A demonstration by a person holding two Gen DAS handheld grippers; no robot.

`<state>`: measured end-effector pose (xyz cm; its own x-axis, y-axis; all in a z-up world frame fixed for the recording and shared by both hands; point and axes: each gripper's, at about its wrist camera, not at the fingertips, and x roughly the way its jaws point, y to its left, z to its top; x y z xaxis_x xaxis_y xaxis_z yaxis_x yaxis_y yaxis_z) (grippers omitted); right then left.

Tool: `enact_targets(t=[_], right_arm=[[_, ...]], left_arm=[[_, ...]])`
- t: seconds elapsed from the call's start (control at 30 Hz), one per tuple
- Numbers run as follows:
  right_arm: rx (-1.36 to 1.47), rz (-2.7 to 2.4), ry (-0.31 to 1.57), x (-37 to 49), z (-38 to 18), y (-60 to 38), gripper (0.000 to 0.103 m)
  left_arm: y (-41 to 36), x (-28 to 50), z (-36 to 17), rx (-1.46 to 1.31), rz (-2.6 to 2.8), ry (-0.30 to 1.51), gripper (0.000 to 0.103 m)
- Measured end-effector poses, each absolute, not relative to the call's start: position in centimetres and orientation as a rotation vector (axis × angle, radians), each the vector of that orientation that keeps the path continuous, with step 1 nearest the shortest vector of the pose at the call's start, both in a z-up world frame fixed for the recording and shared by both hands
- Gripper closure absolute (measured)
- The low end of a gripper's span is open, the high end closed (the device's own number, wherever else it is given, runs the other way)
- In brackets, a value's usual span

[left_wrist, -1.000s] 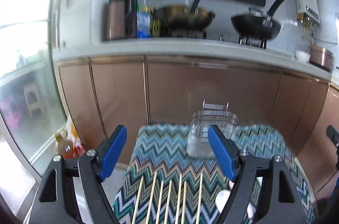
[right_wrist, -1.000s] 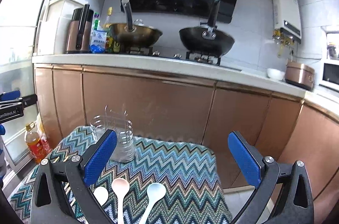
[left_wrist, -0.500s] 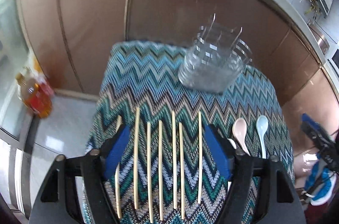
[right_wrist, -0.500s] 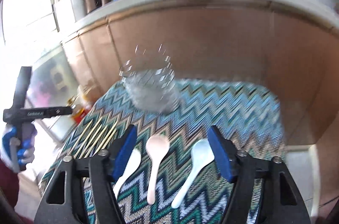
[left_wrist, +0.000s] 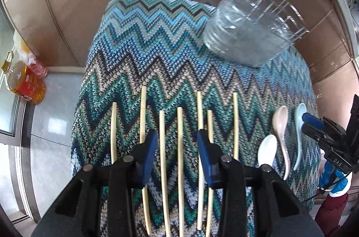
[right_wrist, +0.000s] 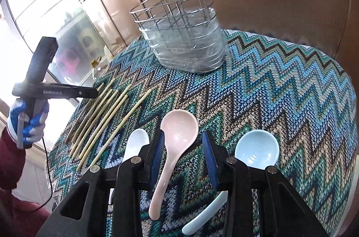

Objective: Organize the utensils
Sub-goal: 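Lower and close the left gripper on a wooden chopstick while the right grasps the pink spoon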

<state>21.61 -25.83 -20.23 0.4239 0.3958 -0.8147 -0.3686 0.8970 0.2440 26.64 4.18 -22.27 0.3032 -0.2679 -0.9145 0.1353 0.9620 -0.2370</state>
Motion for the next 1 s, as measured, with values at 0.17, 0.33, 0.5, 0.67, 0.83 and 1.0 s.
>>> enact_targets(t=[0.17, 0.33, 0.5, 0.67, 0.83, 1.0], right_arm=[[0.029, 0.484, 1.049, 22.5, -21.4, -26.0, 0.067], [0.013, 0.496, 1.065, 23.0, -21.9, -25.7, 0.067], [0.010, 0.519, 1.096, 23.5, -22.7, -25.6, 0.067], [-0.006, 0.544, 1.140, 24.9, -23.3, -25.3, 0.067], [-0.033, 0.589, 1.188, 26.5, -23.6, -25.0, 0.067], [-0.047, 0.642, 1.250, 28.3, -24.9, -24.0, 0.072]], left_arm=[[4.4, 27.9, -23.4, -0.119, -0.244, 1.278, 0.071], [4.6, 29.0, -24.5, -0.126, -0.239, 1.319, 0.079], [4.6, 29.4, -25.4, -0.123, -0.240, 1.351, 0.084], [4.4, 29.8, -25.8, -0.095, -0.243, 1.375, 0.090], [4.4, 29.9, -26.0, -0.077, -0.250, 1.386, 0.091], [4.3, 30.0, -26.0, -0.065, -0.245, 1.396, 0.092]])
